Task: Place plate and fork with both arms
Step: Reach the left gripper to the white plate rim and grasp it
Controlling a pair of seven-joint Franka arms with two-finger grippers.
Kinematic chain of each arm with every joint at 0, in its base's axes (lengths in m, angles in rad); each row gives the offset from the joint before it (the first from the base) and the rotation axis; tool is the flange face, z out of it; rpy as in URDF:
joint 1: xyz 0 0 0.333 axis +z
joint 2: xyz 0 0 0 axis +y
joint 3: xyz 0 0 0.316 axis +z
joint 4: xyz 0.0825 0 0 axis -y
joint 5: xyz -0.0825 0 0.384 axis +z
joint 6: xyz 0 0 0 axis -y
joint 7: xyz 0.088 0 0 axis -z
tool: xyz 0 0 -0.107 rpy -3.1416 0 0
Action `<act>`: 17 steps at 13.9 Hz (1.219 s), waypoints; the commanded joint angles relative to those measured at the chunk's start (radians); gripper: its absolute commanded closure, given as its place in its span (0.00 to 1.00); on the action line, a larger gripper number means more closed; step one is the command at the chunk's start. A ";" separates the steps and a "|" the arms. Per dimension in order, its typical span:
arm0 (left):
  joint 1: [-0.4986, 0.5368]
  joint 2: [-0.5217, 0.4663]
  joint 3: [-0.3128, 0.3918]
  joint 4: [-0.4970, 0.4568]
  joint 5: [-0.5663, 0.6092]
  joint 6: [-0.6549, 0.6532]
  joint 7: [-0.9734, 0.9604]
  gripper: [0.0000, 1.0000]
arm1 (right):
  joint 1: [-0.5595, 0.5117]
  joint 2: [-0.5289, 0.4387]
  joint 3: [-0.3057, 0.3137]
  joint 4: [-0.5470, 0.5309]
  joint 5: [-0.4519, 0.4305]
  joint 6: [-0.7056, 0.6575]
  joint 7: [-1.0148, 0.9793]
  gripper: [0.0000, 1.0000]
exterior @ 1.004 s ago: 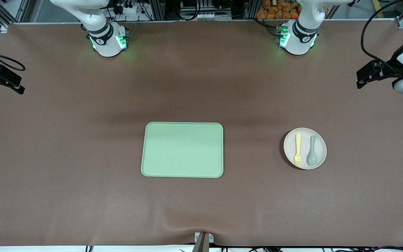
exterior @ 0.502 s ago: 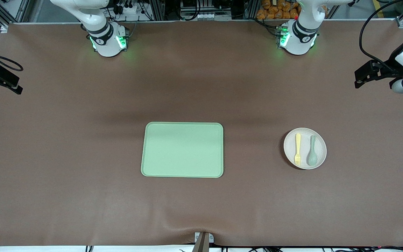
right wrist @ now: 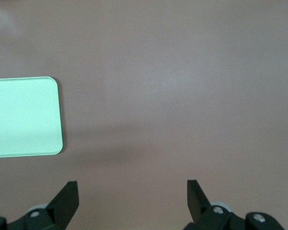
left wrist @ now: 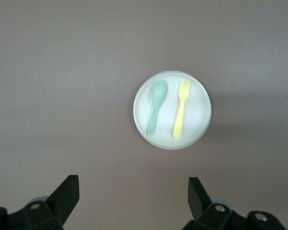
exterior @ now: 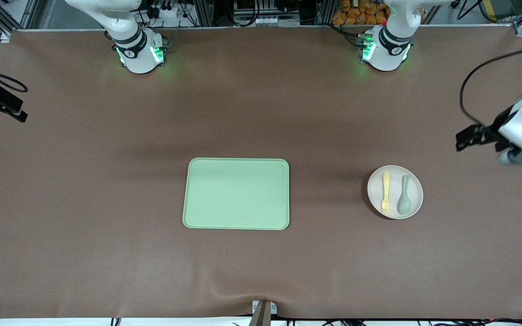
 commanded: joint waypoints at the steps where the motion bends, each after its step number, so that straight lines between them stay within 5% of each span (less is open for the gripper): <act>1: 0.074 0.066 -0.004 -0.205 -0.008 0.326 0.029 0.00 | -0.014 -0.008 0.008 -0.007 0.008 0.002 -0.006 0.00; 6: 0.114 0.292 -0.009 -0.202 -0.023 0.482 0.023 0.00 | -0.014 -0.003 0.010 -0.007 0.008 0.001 -0.005 0.00; 12: 0.106 0.424 -0.014 -0.199 -0.074 0.611 0.013 0.00 | -0.014 -0.001 0.010 -0.007 0.008 0.001 -0.006 0.00; 17: 0.105 0.430 -0.014 -0.199 -0.091 0.611 0.011 0.42 | -0.008 -0.001 0.010 -0.006 0.008 -0.002 -0.005 0.00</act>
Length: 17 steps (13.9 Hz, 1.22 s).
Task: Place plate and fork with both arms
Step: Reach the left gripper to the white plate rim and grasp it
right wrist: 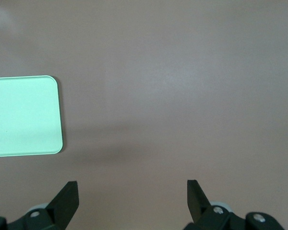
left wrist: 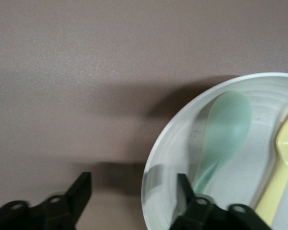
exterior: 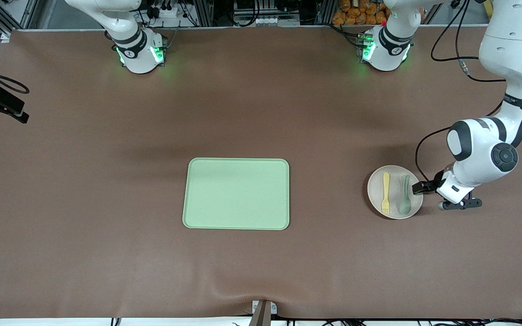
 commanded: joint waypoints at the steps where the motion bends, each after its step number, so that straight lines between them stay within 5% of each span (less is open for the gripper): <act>1: -0.001 0.008 -0.004 0.009 -0.055 0.004 -0.001 0.52 | -0.008 -0.006 0.008 -0.005 0.007 -0.005 -0.005 0.00; 8: -0.002 0.014 -0.007 0.009 -0.089 0.004 -0.001 1.00 | -0.012 -0.008 0.008 -0.007 0.007 -0.008 -0.005 0.00; 17: 0.016 0.008 -0.045 0.006 -0.177 0.000 0.009 1.00 | -0.015 -0.008 0.008 -0.007 0.007 -0.011 -0.005 0.00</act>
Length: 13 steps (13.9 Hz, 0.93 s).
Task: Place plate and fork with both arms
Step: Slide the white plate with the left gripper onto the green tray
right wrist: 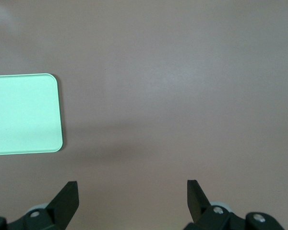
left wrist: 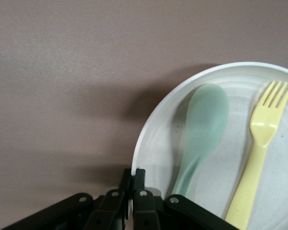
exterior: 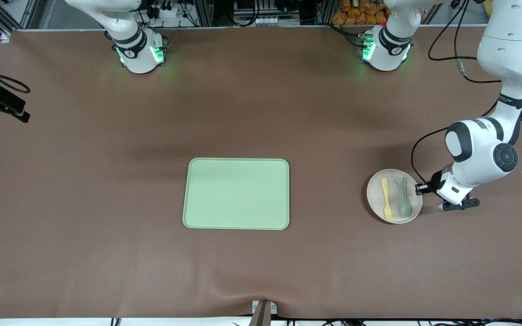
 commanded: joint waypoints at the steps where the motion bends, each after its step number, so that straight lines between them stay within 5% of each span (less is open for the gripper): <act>1: 0.014 -0.001 -0.029 0.002 -0.061 -0.004 0.007 1.00 | -0.014 -0.008 0.008 -0.007 0.007 -0.003 -0.005 0.00; 6: 0.013 -0.056 -0.086 0.002 -0.065 -0.022 -0.034 1.00 | -0.015 -0.008 0.008 -0.007 0.007 -0.002 -0.005 0.00; 13: 0.007 -0.151 -0.281 0.016 -0.063 -0.113 -0.307 1.00 | -0.012 -0.006 0.008 -0.007 0.007 0.000 -0.005 0.00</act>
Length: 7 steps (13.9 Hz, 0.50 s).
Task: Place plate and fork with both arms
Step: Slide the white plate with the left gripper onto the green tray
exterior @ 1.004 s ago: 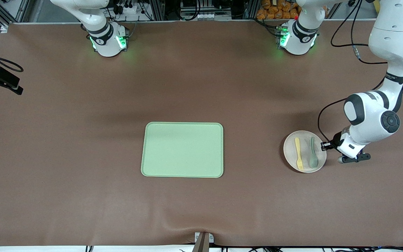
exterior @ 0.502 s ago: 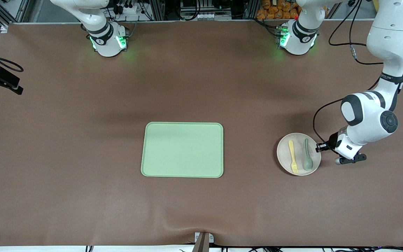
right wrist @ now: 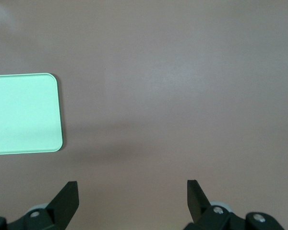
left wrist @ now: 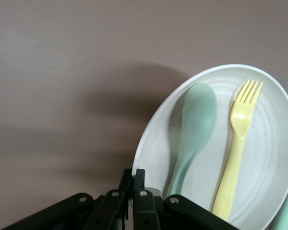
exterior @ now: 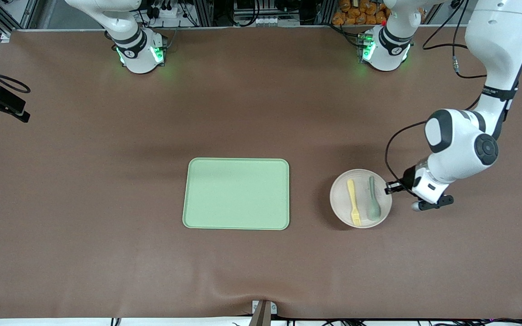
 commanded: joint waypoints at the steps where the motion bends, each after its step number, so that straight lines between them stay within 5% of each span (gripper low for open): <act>1: 0.004 -0.034 -0.073 0.010 -0.018 -0.026 -0.082 1.00 | -0.012 -0.006 0.007 -0.007 0.007 -0.001 -0.003 0.00; 7: -0.106 0.024 -0.144 0.119 -0.013 -0.020 -0.215 1.00 | -0.032 0.009 0.007 -0.004 0.005 0.039 -0.008 0.00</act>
